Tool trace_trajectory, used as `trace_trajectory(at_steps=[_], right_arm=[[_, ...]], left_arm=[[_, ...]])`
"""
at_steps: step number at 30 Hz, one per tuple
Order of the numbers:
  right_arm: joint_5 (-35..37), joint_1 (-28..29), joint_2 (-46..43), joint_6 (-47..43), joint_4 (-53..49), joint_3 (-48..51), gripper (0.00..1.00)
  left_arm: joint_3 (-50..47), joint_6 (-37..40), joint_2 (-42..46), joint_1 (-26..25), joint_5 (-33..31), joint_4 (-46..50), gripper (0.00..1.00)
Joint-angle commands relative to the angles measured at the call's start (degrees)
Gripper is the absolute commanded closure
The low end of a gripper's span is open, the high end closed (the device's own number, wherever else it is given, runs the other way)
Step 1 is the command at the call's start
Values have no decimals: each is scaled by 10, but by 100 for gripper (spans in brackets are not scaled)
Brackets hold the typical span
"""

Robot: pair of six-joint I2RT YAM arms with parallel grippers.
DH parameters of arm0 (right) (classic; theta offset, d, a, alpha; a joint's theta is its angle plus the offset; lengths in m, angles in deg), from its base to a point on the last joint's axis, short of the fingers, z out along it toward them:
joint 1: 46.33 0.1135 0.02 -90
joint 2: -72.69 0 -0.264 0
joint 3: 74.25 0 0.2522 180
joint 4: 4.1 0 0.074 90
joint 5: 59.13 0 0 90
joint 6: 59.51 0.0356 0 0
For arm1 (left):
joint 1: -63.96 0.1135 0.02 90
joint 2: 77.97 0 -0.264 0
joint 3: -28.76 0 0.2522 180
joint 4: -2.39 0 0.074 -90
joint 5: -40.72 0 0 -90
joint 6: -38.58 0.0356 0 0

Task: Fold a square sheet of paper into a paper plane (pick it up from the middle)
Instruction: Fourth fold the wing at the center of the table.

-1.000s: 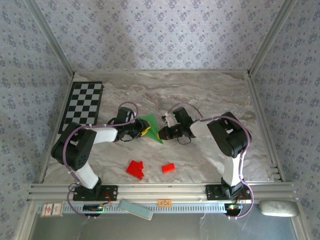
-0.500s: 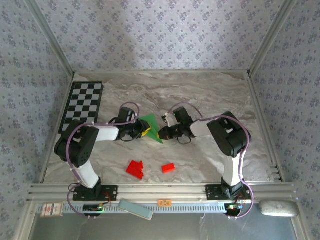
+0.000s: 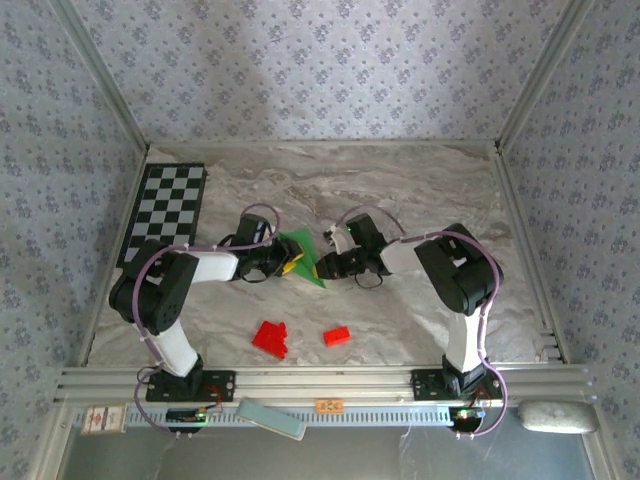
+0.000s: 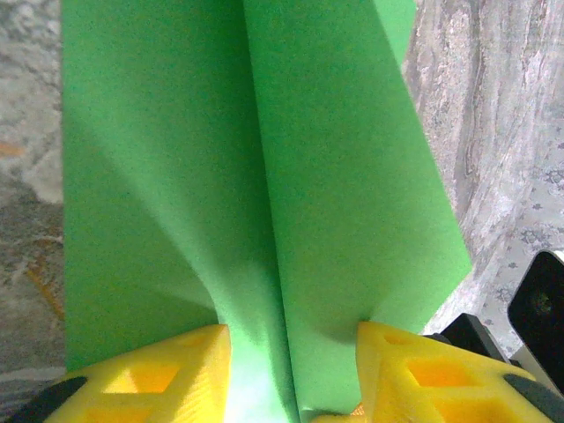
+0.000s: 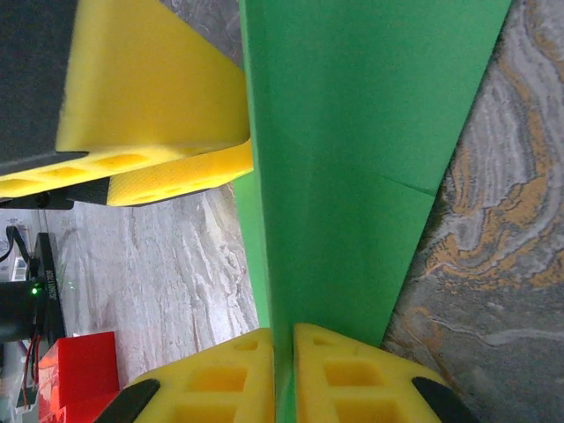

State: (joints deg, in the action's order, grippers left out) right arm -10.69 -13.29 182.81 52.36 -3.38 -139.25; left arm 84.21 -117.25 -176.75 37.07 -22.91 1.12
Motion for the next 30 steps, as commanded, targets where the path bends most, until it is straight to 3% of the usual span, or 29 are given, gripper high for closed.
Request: trace_trajectory(at_steps=[1, 19, 30], right_arm=[[43, -1, 10, -3, -27, 5, 84], [90, 5, 5, -17, -64, -6, 79], [77, 0, 11, -2, -60, 1, 90]], left_arm=[[6, 11, -19, -8, -4, 63, 58], [47, 2, -30, -22, -57, 219, 50], [65, 3, -18, -21, -48, 208, 48]])
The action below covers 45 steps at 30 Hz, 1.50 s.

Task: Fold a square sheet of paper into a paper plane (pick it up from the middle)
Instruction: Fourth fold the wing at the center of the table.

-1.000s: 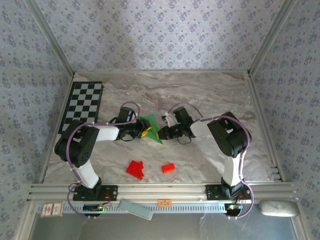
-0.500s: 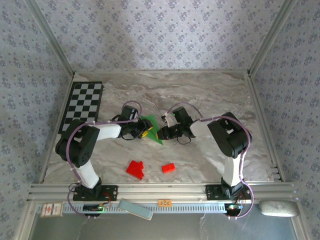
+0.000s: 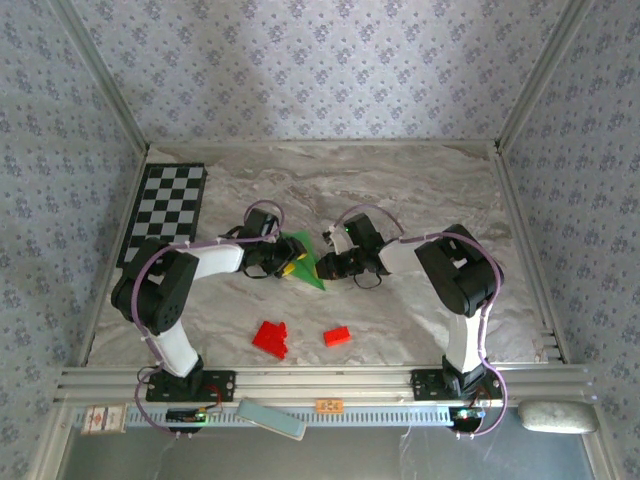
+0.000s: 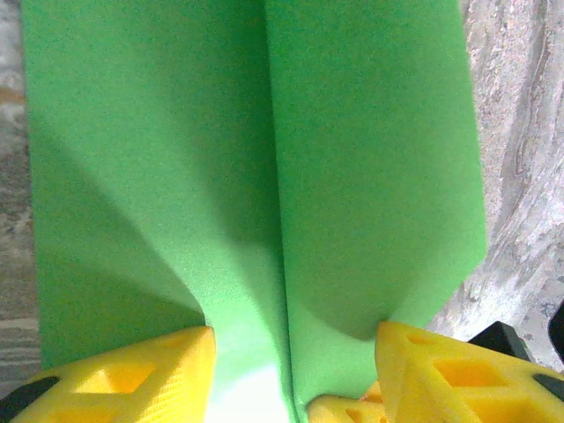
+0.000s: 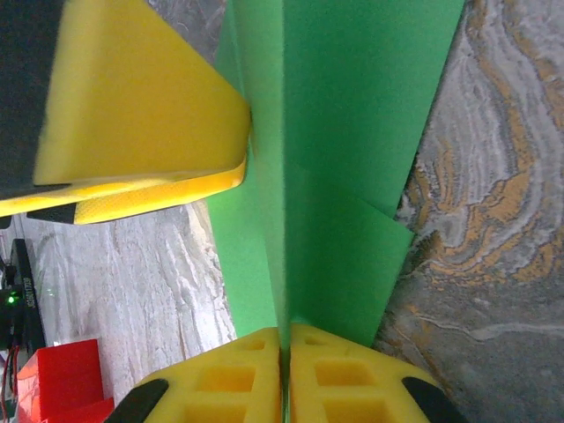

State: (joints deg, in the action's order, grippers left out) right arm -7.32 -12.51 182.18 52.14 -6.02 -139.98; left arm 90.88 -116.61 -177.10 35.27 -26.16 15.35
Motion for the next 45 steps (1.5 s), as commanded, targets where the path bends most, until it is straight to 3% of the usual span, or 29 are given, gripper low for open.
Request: trace_trajectory(at_steps=[1, 11, 19, 28, 45], right_arm=[[40, -10, 18, 2, -33, 8, 91], [9, -31, 34, 40, -15, 11, 94], [2, -38, 38, 50, -8, 14, 94], [1, -42, 41, 52, -9, 14, 93], [-49, -55, 56, 73, -19, 2, 93]], left_arm=[[2, -4, -10, -3, -12, 58, 48], [8, 25, 63, 6, -6, -27, 51], [-20, 19, 37, 7, 37, -122, 70], [-17, 12, 0, 7, 65, -153, 86], [-22, 5, -13, 4, 72, -164, 90]])
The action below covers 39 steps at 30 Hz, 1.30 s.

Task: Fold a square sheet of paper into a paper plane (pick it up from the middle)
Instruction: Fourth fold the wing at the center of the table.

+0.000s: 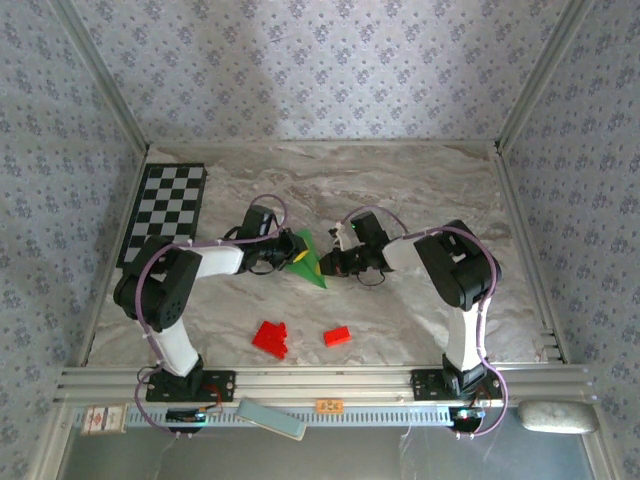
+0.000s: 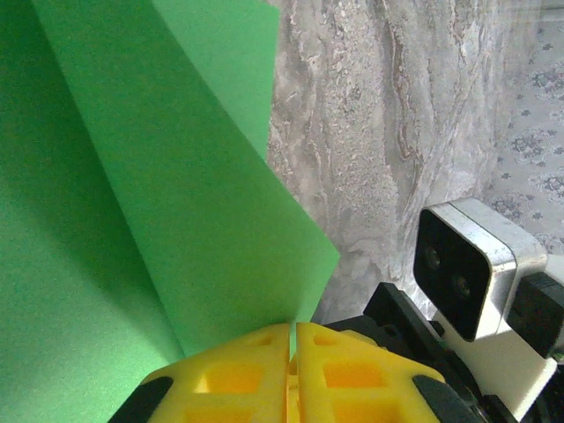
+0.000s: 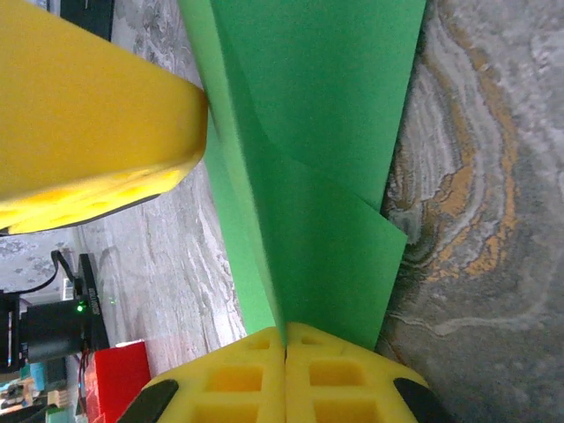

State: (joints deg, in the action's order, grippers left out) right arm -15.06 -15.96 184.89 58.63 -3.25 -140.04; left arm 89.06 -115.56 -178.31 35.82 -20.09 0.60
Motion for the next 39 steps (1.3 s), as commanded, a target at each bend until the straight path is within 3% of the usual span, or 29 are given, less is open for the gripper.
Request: trace_trajectory(at_steps=[1, 18, 30, 39], right_arm=[[25, -21, 30, 10, -51, 1, 93], [11, -31, 39, 21, -76, -11, 93], [24, -32, 43, 13, -104, -20, 83], [41, -33, 50, 10, -132, -30, 85]], left_arm=[[-4, -5, -1, -3, 11, -17, 90], [5, -10, -36, -13, 31, -36, 90], [16, -8, -46, -14, 33, -28, 90], [22, -5, -45, -14, 38, -28, 89]])
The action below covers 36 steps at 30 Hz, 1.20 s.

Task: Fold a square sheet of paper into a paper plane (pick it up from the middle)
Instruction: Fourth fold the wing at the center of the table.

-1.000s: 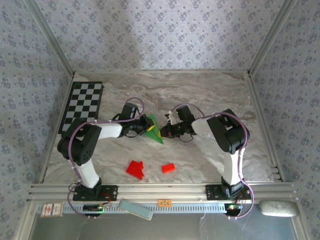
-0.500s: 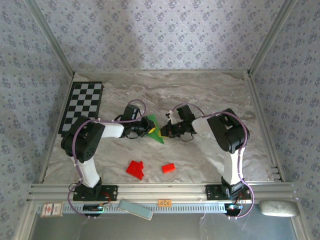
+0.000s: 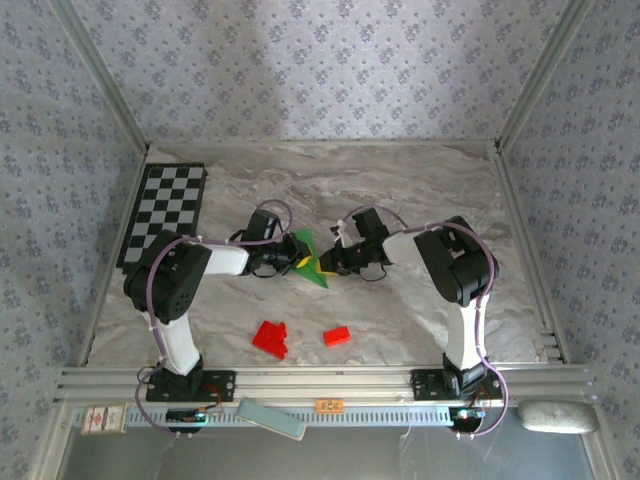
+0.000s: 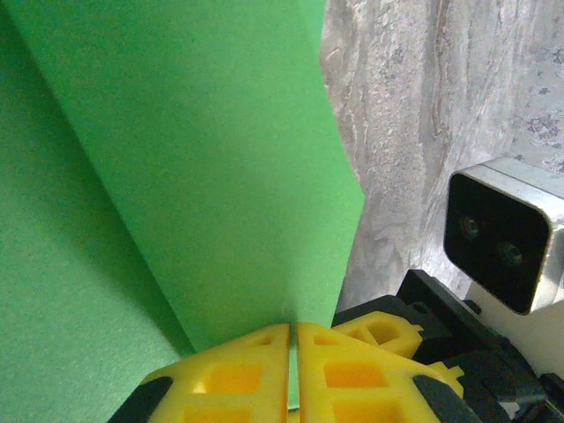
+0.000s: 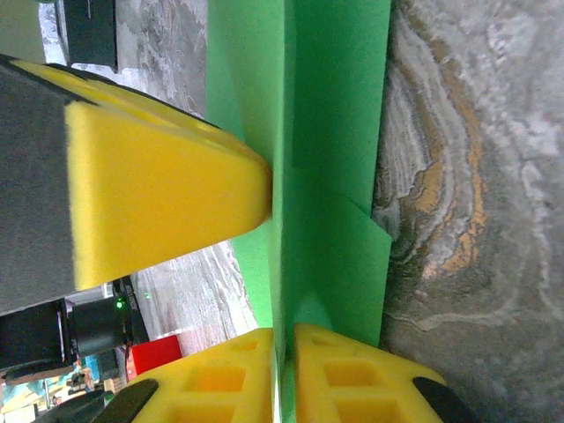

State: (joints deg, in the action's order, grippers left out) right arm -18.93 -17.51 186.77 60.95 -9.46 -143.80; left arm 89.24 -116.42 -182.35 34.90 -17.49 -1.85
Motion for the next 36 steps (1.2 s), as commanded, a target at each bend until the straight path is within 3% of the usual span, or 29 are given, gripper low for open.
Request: trace_trajectory(at_steps=[1, 7, 15, 27, 36], right_arm=[[81, -18, 31, -14, -72, 7, 86], [87, -22, 37, -1, -88, 0, 94], [99, -23, 48, 16, -119, -15, 94], [95, -26, 55, 21, -120, -18, 94], [97, -27, 54, 12, -125, -17, 84]], left_arm=[[21, 4, -2, -5, 11, -2, 89], [9, 5, 36, 9, -8, 2, 86], [-19, 1, 50, 20, -13, -9, 84], [-7, 0, 18, 16, 16, -34, 87], [10, 4, -3, 10, 21, -33, 88]])
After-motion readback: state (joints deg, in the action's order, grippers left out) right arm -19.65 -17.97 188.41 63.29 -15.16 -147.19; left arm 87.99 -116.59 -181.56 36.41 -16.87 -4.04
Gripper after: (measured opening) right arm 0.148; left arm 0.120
